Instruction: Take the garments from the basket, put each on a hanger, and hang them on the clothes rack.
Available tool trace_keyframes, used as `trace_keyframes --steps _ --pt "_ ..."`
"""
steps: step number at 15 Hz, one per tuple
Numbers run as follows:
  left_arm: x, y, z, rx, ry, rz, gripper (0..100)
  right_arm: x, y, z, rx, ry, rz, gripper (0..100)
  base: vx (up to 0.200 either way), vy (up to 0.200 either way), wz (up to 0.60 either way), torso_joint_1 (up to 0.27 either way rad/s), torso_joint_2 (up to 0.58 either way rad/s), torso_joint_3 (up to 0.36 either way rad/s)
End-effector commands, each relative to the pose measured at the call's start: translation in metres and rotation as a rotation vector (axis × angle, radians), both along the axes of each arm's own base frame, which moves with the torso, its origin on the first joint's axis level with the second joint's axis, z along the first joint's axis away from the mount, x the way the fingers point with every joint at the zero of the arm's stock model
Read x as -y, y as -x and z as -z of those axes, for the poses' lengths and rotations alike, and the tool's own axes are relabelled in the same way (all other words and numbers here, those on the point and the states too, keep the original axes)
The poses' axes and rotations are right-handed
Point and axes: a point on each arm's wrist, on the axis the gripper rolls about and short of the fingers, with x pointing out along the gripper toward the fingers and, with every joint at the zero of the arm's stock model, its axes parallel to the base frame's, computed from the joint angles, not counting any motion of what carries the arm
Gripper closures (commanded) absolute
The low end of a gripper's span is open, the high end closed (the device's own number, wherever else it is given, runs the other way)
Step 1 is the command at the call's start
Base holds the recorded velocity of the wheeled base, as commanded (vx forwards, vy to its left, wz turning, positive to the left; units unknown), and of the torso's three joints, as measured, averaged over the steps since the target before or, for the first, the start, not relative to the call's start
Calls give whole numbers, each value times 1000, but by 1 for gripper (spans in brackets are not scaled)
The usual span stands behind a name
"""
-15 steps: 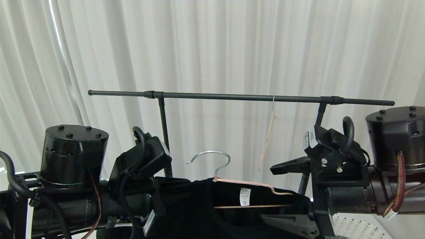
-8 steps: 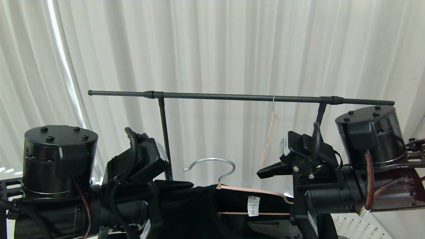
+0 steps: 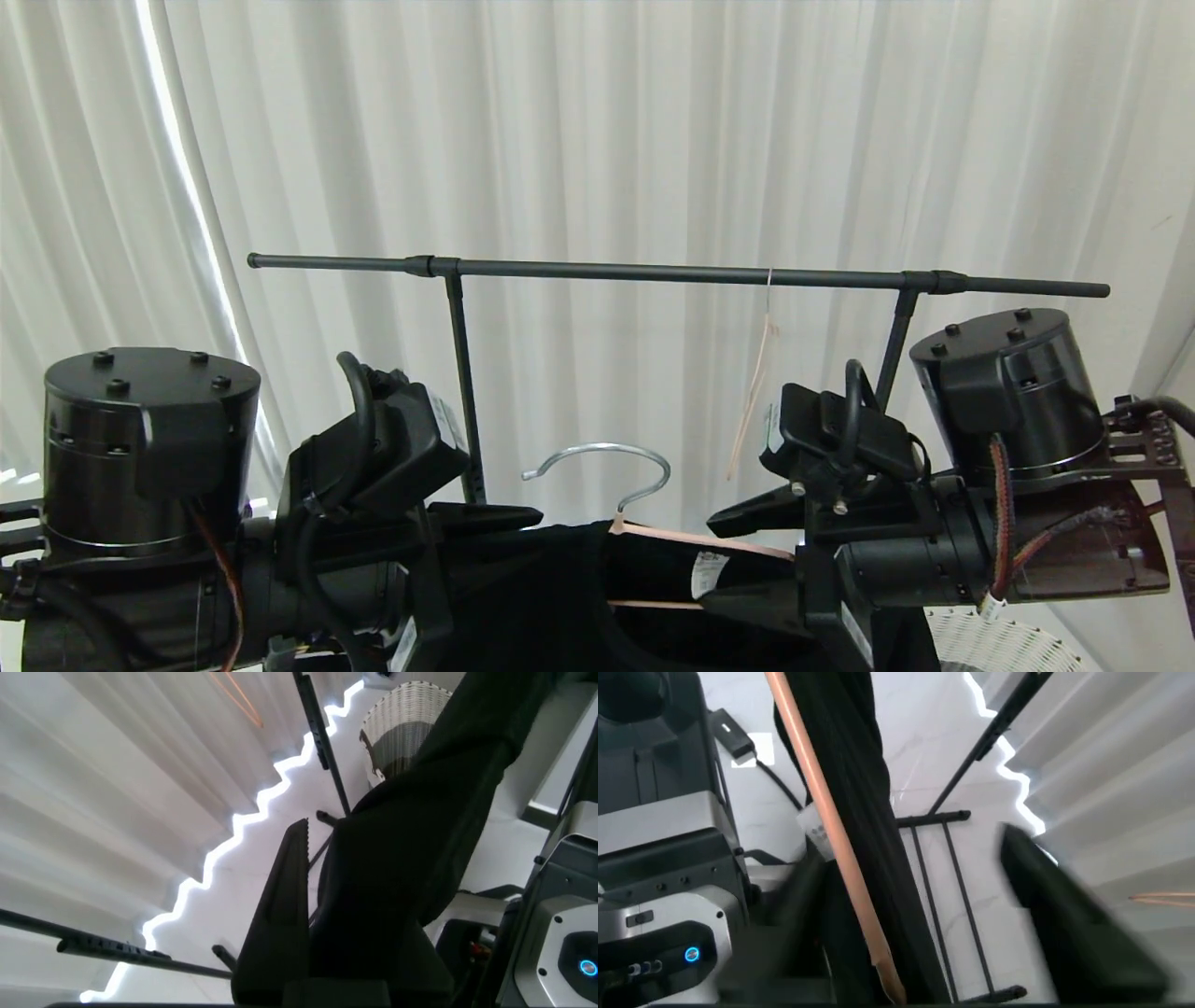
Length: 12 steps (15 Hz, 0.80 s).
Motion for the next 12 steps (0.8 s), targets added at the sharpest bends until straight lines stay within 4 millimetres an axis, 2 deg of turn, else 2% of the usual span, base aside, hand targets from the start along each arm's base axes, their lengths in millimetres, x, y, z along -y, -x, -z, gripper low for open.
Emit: trace_keyframes --steps 1,4,8,9,12 --pt "-1 1 -1 5 4 0 100 0 0 0 -3 4 0 100 0 0 0 0 0 0" --pt "-1 1 -2 8 7 0 100 1 -1 1 18 19 41 100 0 0 0 0 0 0" --pt "-1 1 -2 13 2 -7 100 2 -4 1 88 39 10 100 0 0 0 0 0 0" --pt "-1 1 -2 14 1 -9 0 3 -5 1 119 48 -3 100 0 0 0 0 0 0" --pt "-2 1 -1 16 -9 -31 0 8 -7 -3 168 46 -12 100 0 0 0 0 0 0"
